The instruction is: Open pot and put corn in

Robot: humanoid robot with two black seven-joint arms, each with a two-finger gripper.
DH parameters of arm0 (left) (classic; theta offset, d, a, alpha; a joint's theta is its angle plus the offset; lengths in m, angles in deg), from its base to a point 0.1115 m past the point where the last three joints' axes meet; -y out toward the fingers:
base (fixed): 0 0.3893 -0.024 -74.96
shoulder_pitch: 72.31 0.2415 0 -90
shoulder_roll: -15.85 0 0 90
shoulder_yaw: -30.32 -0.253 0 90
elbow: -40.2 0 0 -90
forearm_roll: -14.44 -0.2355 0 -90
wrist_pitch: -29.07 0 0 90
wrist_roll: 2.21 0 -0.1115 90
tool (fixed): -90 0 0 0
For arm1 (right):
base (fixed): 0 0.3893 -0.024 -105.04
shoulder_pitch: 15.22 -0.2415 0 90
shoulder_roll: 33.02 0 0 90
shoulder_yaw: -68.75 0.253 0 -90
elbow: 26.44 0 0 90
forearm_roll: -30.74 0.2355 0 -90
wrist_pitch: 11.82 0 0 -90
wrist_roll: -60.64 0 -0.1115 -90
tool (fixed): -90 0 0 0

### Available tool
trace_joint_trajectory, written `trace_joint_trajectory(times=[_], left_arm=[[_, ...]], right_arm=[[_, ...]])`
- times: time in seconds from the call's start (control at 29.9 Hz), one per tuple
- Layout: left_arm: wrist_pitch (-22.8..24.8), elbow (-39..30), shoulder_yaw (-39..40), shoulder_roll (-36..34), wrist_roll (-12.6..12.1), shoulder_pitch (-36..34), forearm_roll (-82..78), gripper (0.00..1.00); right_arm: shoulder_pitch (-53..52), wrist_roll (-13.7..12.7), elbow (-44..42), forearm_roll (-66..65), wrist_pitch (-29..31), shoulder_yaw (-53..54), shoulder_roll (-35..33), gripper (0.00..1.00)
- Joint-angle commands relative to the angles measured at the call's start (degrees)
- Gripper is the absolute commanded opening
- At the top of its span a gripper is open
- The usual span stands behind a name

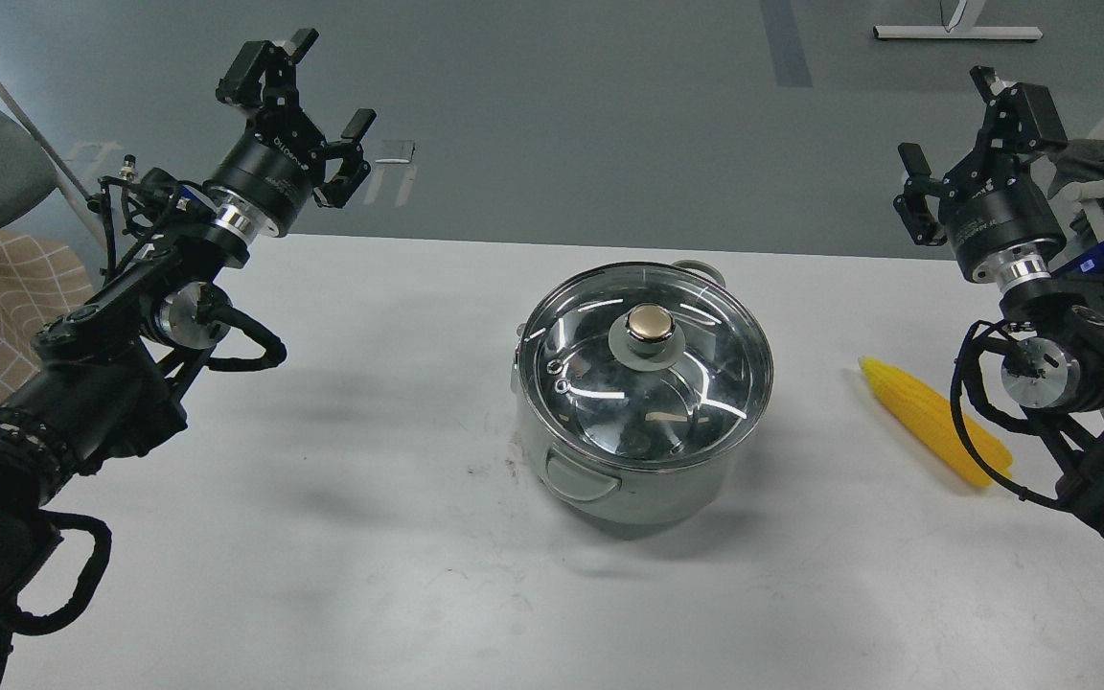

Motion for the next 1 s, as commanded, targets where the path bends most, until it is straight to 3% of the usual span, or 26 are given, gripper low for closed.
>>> trace_joint_trajectory(times=[0.0,0.97], left_arm=[[0.00,0.04,-0.29,-0.03,0.00,-0.29,-0.20,0.98],[0.00,-4.09,0.32,-1.26,0.00,0.06,-0.20,0.98]], right_arm=[[-0.98,0.00,-1.54,-0.12,0.33,0.01,-0.80,1.00],[-1.42,0.00,-2.25,-0.47,0.77,-1.66,0.79,1.00]])
